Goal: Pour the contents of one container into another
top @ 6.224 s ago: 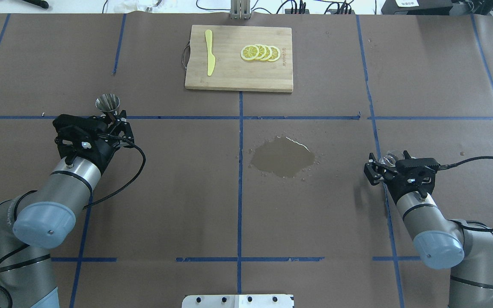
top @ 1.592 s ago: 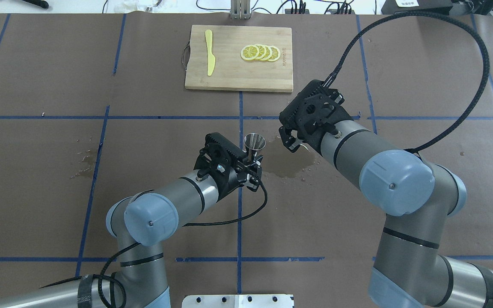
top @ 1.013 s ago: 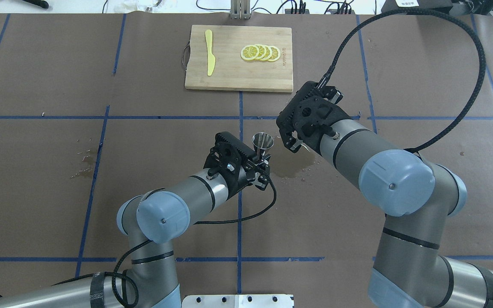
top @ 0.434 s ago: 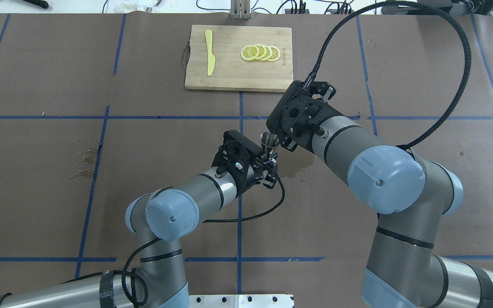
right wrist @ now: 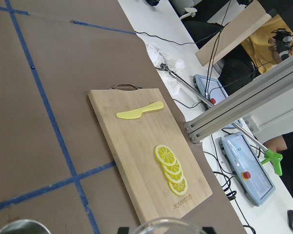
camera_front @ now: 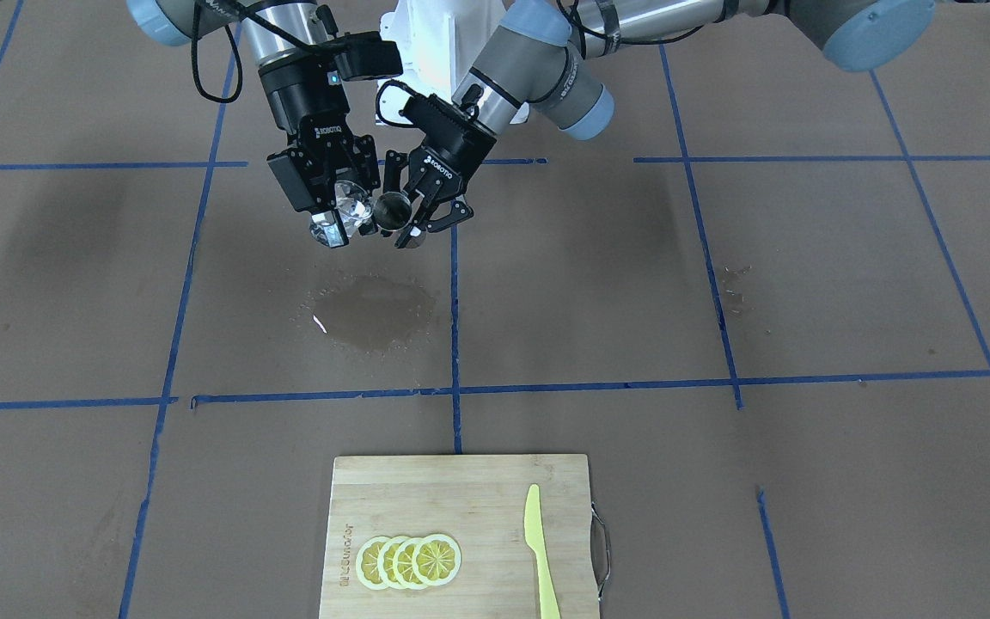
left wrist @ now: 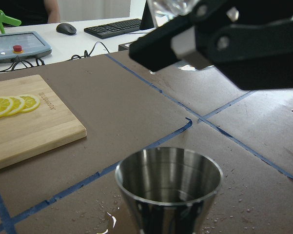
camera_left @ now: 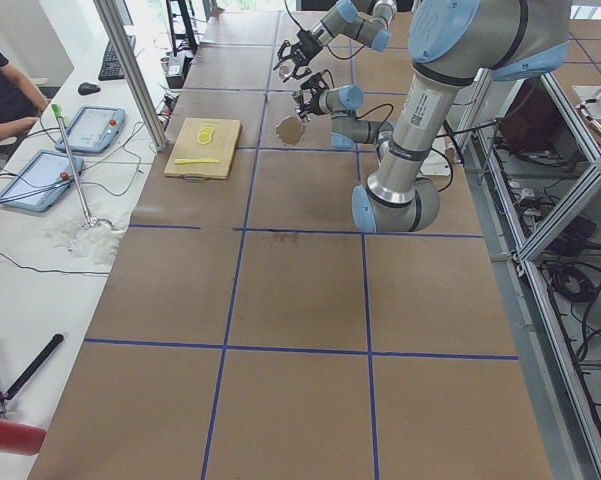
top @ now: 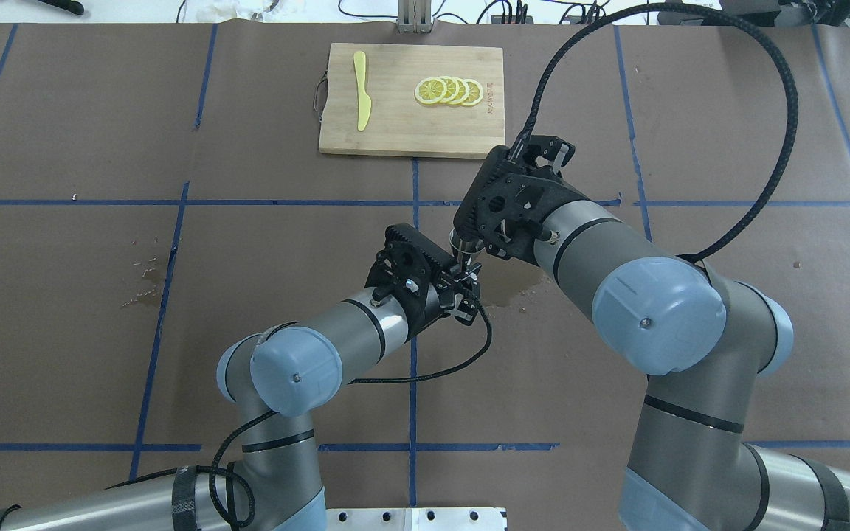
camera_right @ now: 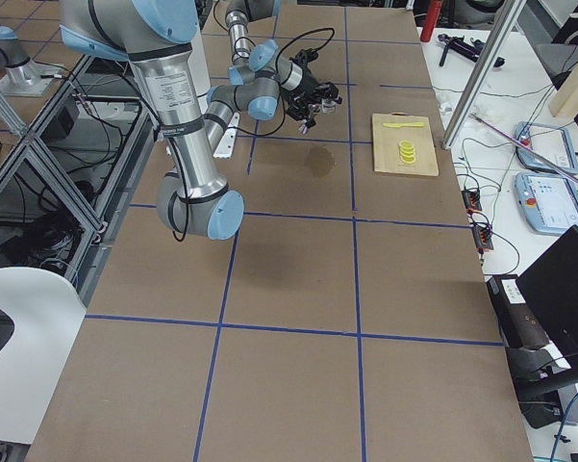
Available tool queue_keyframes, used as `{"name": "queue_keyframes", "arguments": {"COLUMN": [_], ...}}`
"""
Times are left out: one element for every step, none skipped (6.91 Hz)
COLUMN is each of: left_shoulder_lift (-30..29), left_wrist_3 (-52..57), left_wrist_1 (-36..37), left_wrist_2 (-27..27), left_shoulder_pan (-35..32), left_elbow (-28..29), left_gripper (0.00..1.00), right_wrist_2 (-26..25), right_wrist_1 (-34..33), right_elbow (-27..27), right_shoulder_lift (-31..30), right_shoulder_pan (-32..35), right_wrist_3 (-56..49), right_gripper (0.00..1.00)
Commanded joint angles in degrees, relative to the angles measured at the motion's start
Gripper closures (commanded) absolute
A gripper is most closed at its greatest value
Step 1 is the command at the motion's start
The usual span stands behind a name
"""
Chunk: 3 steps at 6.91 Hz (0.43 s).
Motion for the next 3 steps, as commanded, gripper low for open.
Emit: {"name": "queue_keyframes", "arguments": {"left_shoulder_lift": [0.00,0.00,0.00], "left_wrist_3": [0.00,0.00,0.00], "left_wrist_1": [-0.44,-0.44,-0.44], "left_wrist_2": [0.00,0.00,0.00], "left_shoulder_pan": [0.00,0.00,0.00], "left_elbow": [0.00,0.00,0.00], "left_gripper": [1.00,1.00,1.00], "right_wrist_2": [-3.03,-3.30,-5.30], "right_wrist_1": [-0.03,-0.03,-0.03], "right_elbow": [-0.09,0.09,0.09], "right_shoulder_lift": [0.05,0.05,-0.03], "right_shoulder_pan": [-2.11,-2.12,-3.17], "right_wrist_3": [-1.87,-2.66,-4.32], "right_gripper": [1.00,1.00,1.00]}}
